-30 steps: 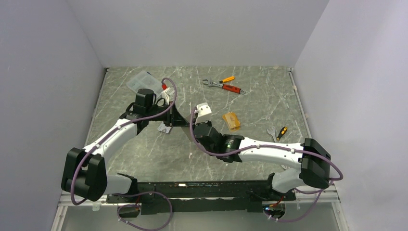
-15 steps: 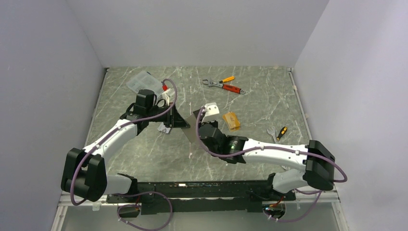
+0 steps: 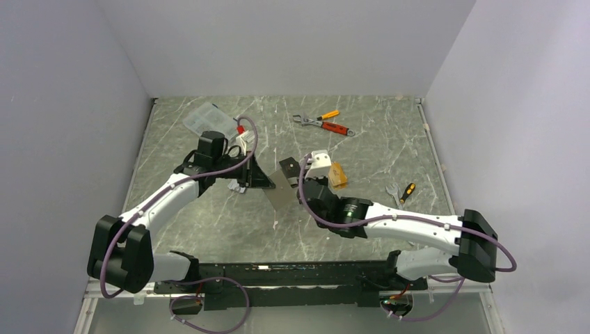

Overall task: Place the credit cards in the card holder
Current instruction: Open the card holder, then place the card holder at the center of the board.

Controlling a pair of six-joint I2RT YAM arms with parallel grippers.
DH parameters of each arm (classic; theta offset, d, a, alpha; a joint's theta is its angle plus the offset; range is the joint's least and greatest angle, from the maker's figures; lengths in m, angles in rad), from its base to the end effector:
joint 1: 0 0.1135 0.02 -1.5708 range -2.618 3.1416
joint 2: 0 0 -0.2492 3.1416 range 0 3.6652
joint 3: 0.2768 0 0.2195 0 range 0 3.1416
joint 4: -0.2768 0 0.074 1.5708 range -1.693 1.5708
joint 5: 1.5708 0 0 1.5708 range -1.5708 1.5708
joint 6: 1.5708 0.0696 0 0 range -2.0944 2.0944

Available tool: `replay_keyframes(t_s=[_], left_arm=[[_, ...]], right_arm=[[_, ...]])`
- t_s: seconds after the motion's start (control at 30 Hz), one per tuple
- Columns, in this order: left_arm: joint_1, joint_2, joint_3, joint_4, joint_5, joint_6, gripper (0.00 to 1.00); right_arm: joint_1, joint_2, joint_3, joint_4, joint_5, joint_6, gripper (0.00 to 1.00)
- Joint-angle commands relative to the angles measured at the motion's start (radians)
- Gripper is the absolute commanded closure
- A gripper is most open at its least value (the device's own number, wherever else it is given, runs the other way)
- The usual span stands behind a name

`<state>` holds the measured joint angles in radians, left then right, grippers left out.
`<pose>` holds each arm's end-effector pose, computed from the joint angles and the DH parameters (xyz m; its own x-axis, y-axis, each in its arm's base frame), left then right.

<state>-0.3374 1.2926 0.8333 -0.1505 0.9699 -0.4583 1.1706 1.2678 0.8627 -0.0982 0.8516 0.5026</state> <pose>0.2267 -0.1404 0.2484 -0.8497 0.0330 -0.5262 0.5010 0.3616 -0.7863 0.1528 0.2267 0.2655 -0.3332 0.0267 -0.9425 -0.2162 0.9708 0.1040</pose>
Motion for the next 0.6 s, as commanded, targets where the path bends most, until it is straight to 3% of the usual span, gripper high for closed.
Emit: replay_keyframes(t_s=[0.0,0.1,0.3,0.57], left_arm=[[-0.048,0.017,0.016,-0.020,0.007,0.073,1.00],[-0.110,0.086,0.041,-0.039,-0.003,0.124,1.00],[-0.228,0.285,0.166,-0.158,-0.037,0.261,0.96],[-0.256,0.486,0.226,-0.223,-0.190,0.363,0.97]], right_arm=[[-0.019,-0.103,-0.046,-0.126,-0.171,0.071,1.00],[-0.029,-0.155,-0.086,-0.175,-0.266,0.116,1.00],[-0.055,-0.236,-0.166,-0.261,-0.299,0.216,1.00],[-0.093,-0.240,-0.261,-0.239,-0.376,0.272,1.00]])
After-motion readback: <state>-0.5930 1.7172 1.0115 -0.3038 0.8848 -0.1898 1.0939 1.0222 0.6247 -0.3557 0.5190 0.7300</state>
